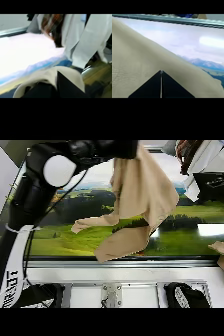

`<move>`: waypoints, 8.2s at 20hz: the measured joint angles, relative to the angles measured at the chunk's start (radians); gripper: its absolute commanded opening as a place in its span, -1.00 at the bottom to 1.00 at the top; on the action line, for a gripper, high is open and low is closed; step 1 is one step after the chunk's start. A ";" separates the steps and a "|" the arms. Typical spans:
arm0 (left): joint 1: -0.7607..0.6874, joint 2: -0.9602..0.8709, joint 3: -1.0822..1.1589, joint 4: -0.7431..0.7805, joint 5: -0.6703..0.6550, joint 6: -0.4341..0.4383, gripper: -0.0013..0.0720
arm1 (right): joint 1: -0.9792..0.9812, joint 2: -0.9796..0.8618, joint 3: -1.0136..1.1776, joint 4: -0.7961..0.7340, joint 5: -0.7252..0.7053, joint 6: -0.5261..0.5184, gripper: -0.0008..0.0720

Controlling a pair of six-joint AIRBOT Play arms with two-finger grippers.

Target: Fold the clothes and pants, and hang the long-sleeved shirts on hangers.

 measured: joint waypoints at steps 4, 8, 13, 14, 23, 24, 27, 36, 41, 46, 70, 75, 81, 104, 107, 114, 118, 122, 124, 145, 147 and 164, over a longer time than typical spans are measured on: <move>0.177 0.090 -0.307 0.004 -0.187 0.000 -0.90 | -0.003 -0.037 0.000 -0.006 0.000 0.057 -0.70; 0.299 0.118 -0.629 0.002 -0.258 0.000 -0.91 | -0.004 -0.135 -0.001 -0.014 0.023 0.122 0.81; 0.346 0.126 -0.841 -0.005 -0.283 0.000 -0.90 | -0.004 -0.344 -0.001 -0.102 0.054 0.193 0.81; 0.348 0.126 -0.860 -0.008 -0.287 0.000 -0.91 | -0.004 -0.398 -0.001 -0.135 0.053 0.208 0.81; 0.294 0.127 -0.906 -0.043 -0.339 0.003 -0.90 | 0.003 -0.836 0.013 -0.114 -0.069 0.246 0.81; 0.285 0.127 -0.906 -0.045 -0.342 0.003 -0.90 | 0.010 -0.867 0.019 -0.097 -0.076 0.237 0.81; 0.255 0.127 -0.908 -0.045 -0.345 0.003 -0.91 | 0.044 -0.940 0.040 -0.065 -0.085 0.214 0.81; 0.161 0.143 -0.908 -0.052 -0.414 0.002 -0.91 | 0.146 -0.996 0.071 -0.044 -0.119 0.193 -0.91; 0.053 0.279 -0.908 -0.053 -0.476 0.001 -0.90 | 0.138 -0.867 0.072 -0.194 0.003 0.193 -0.91; -0.004 0.385 -0.835 -0.059 -0.533 -0.025 1.00 | 0.135 -0.628 0.003 -0.418 0.204 0.193 -0.91; 0.322 -0.786 0.103 -0.457 -0.440 0.288 0.87 | 0.152 -0.406 -0.130 -0.361 0.282 0.227 -0.91; 0.300 -0.802 0.132 -0.466 -0.450 0.270 -0.91 | 0.152 -0.406 -0.130 -0.360 0.274 0.227 -0.91; 0.335 -0.617 0.206 -0.471 -0.376 0.216 -0.91 | 0.150 -0.399 0.013 -0.362 0.251 0.223 -0.91; 0.279 0.368 -0.223 -0.322 0.081 0.152 -0.91 | 0.151 -0.234 0.734 -0.073 0.205 0.360 -0.91; 0.311 0.207 -0.226 -0.321 0.084 0.122 -0.91 | 0.152 -0.381 0.734 -0.103 0.273 0.373 -0.92; 0.328 -0.046 -0.020 -0.381 0.072 0.120 -0.91 | 0.154 -0.559 0.736 -0.293 0.233 0.317 -0.92; 0.297 -0.044 -0.054 -0.302 -0.104 0.142 -0.91 | 0.168 -0.492 0.650 -0.435 0.253 0.285 -0.92; 0.205 0.040 -0.372 -0.186 -0.171 0.150 -0.90 | 0.198 -0.326 0.283 -0.493 0.272 0.275 -0.84; 0.140 0.089 -0.581 -0.164 -0.191 0.149 0.57 | 0.214 -0.223 0.039 -0.503 0.277 0.275 0.74; 0.095 -0.020 -0.589 -0.122 -0.197 -0.016 0.90 | 0.467 -0.138 -0.254 -0.667 0.255 0.907 0.25; 0.111 -0.051 -0.532 -0.121 -0.218 -0.017 0.90 | 0.526 -0.200 -0.254 -0.673 0.247 0.988 0.25; 0.245 0.269 -0.875 -0.121 -0.113 -0.017 0.90 | 0.887 -0.544 -0.254 -0.939 0.122 1.755 -0.12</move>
